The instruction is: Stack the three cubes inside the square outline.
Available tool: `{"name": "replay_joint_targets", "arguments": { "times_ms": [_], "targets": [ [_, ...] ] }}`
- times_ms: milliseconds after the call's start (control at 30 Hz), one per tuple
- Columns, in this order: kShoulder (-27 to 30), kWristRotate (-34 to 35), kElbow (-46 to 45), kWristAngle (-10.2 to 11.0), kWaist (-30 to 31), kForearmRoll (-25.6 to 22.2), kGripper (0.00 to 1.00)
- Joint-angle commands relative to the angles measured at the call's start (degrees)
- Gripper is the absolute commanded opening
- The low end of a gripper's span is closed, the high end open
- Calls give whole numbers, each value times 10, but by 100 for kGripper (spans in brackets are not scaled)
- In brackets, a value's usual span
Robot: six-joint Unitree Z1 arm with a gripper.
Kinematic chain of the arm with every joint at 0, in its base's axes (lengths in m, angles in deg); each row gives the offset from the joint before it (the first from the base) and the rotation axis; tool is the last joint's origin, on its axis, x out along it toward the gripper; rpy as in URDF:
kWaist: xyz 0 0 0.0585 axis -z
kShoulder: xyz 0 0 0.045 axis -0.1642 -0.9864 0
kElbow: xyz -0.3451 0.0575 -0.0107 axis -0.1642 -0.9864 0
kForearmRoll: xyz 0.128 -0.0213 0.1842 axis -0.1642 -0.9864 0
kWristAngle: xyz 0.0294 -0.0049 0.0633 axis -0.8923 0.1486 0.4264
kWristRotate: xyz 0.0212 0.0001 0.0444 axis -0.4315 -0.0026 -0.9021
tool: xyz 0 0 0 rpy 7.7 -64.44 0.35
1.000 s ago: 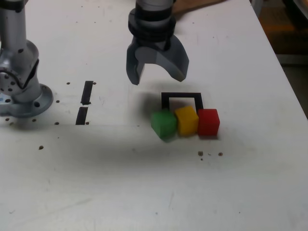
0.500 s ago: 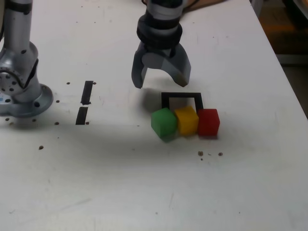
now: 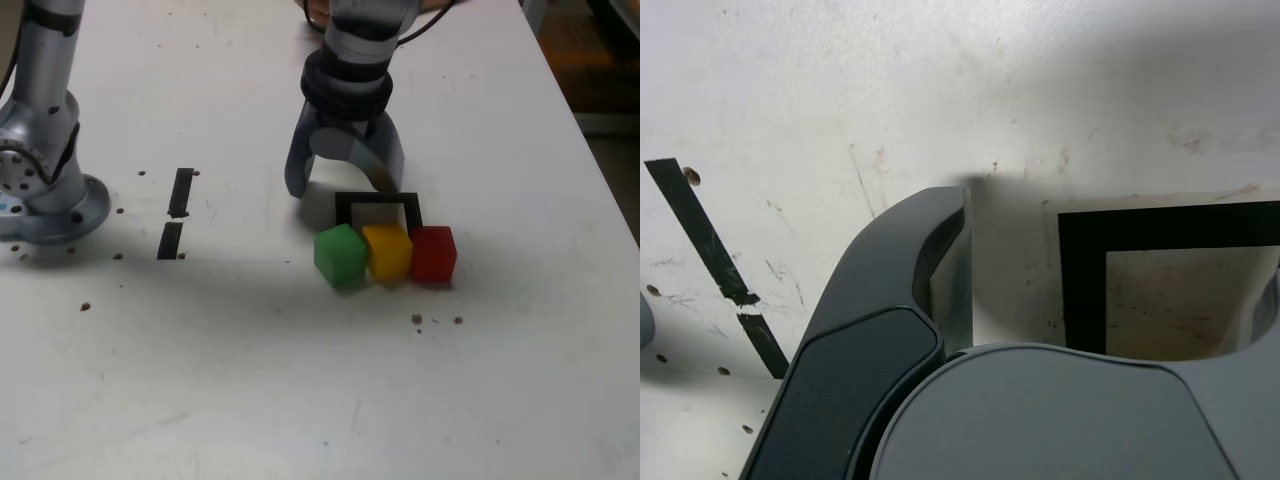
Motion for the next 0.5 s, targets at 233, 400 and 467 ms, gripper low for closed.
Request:
{"name": "replay_joint_targets", "arguments": {
  "times_ms": [233,400,467],
  "targets": [
    [-3,26,-12,-24,47,-1,98],
    [-14,52,-9,-37,83,-1,98],
    [-16,62,-8,-42,96,-2,98]
  ]
}}
